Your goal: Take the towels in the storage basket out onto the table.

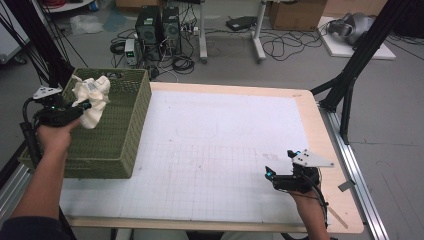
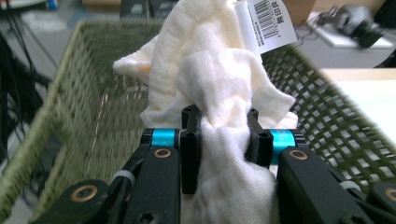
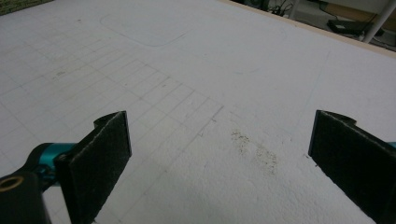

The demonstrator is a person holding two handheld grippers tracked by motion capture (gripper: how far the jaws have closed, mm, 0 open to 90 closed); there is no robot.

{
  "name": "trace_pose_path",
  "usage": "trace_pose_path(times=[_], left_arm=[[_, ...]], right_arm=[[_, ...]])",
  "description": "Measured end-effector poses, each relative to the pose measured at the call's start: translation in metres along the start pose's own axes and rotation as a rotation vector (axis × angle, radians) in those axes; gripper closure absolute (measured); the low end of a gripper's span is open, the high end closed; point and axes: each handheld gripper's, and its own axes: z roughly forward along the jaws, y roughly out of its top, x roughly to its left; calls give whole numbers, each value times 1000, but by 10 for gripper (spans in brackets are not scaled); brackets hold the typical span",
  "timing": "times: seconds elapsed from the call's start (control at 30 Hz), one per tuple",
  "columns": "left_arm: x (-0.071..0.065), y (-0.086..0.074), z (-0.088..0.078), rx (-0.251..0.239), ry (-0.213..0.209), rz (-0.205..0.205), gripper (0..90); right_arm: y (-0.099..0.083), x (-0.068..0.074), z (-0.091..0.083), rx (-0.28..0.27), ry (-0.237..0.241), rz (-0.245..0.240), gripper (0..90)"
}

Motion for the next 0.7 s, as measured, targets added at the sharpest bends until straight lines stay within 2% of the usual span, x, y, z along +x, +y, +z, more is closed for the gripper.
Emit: trace_pose_path(times=[0.03,0.07,0.13,0.2,0.27,0.3,0.37,0.43,0.57,0.63,0.67,0.7], left_arm=[[0,0,0,0,0,0,725],[-3,3,-5,-38,-14,8,725],[-6,6,-10,-78,-29,1,725],[-7,8,-13,-92,-35,10,725],[-12,13,-20,-136,-63,18,725],[-12,13,-20,-136,-63,18,725],[-18,19,-28,-184,-87,27,726],[-20,22,-31,-194,-98,38,726],[-34,29,-38,-231,-150,74,726],[-46,35,-42,-258,-179,95,727],[-46,35,-42,-258,-179,95,728],[-54,39,-44,-279,-203,103,729]], right_arm=[[0,0,0,-1,0,-3,49],[0,0,-1,-3,-1,-4,49],[1,0,-1,-6,0,-4,50],[1,1,-2,-6,1,-6,50],[1,1,-2,-8,0,-10,50],[1,1,-1,-9,0,-11,50],[1,1,-1,-9,0,-13,49],[1,1,-2,-8,-1,-12,50],[1,1,-2,-10,-1,-10,50],[2,1,-2,-9,-1,-9,50],[2,1,-2,-11,-3,-12,50],[2,1,-2,-11,-2,-13,50]])
